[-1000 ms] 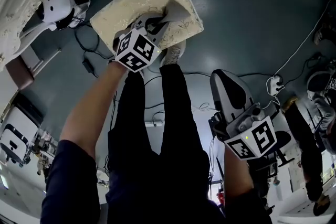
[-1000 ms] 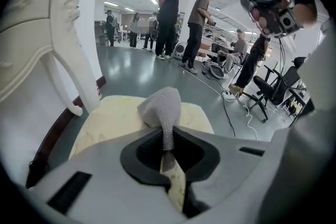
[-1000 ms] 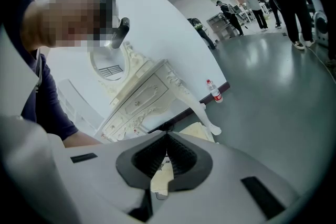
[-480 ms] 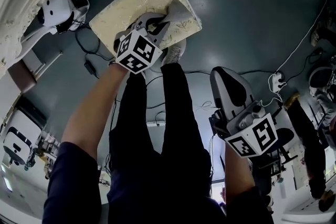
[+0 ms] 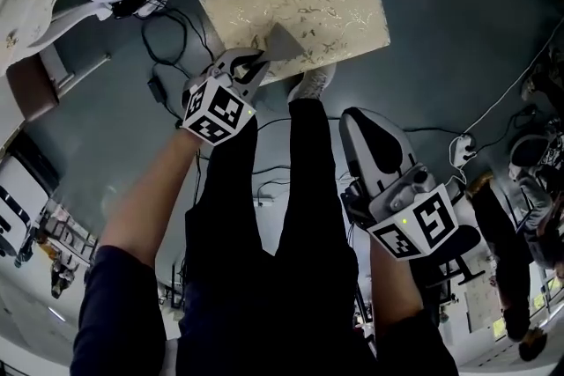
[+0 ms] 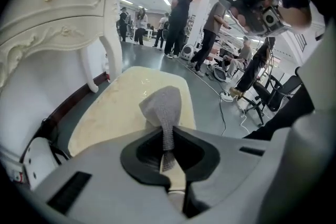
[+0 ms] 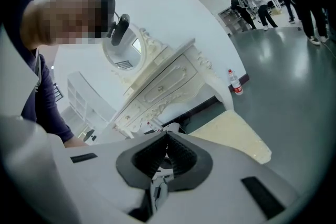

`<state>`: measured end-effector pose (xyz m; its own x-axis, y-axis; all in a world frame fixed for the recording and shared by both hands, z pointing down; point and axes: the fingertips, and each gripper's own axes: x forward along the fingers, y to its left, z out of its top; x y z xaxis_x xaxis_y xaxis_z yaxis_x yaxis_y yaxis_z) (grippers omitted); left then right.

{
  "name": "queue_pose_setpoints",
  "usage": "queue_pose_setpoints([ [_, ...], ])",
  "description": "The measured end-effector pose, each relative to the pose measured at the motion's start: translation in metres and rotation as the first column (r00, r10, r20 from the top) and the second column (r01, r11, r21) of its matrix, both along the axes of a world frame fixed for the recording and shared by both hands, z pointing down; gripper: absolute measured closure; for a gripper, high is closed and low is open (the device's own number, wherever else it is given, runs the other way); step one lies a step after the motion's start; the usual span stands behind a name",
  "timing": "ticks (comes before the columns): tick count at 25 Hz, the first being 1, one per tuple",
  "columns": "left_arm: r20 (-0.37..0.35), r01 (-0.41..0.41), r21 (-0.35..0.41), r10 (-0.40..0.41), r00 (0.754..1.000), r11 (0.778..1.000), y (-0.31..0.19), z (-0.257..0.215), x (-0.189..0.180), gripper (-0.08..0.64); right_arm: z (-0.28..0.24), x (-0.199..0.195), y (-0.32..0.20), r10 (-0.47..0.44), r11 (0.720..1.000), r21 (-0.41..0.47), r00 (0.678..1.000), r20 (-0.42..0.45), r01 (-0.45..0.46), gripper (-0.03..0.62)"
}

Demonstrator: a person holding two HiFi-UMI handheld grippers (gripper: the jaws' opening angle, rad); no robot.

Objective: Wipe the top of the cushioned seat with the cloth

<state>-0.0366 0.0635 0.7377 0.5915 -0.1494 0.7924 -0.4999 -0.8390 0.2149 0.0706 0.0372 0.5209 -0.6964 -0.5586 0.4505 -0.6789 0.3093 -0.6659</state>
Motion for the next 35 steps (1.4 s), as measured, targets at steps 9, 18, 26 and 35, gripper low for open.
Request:
queue_pose_setpoints([
  [9, -0.012, 0.041, -0.038, -0.041, 0.999, 0.998, 0.053, 0.008, -0.042, 0.535, 0.002, -0.058, 0.023, -0.06, 0.998, -0.01, 0.998, 0.005, 0.061, 0.569],
  [18, 0.0, -0.032, -0.036, 0.032, 0.999, 0.999, 0.049, 0.022, -0.012, 0.535, 0.011, -0.036, 0.025, -0.029, 0.999, -0.026, 1.0, -0.005, 0.029, 0.569],
  [26, -0.008, -0.087, -0.025, 0.086, 0.996, 0.996, 0.011, 0.023, 0.063, 0.535, 0.016, 0.032, 0.008, 0.044, 0.998, -0.036, 0.999, -0.003, -0.044, 0.569],
  [35, -0.035, -0.179, -0.04, 0.178, 0.983, 0.983, -0.018, 0.027, 0.163, 0.535, 0.026, 0.117, -0.015, 0.144, 0.988, -0.047, 0.99, -0.005, -0.144, 0.569],
])
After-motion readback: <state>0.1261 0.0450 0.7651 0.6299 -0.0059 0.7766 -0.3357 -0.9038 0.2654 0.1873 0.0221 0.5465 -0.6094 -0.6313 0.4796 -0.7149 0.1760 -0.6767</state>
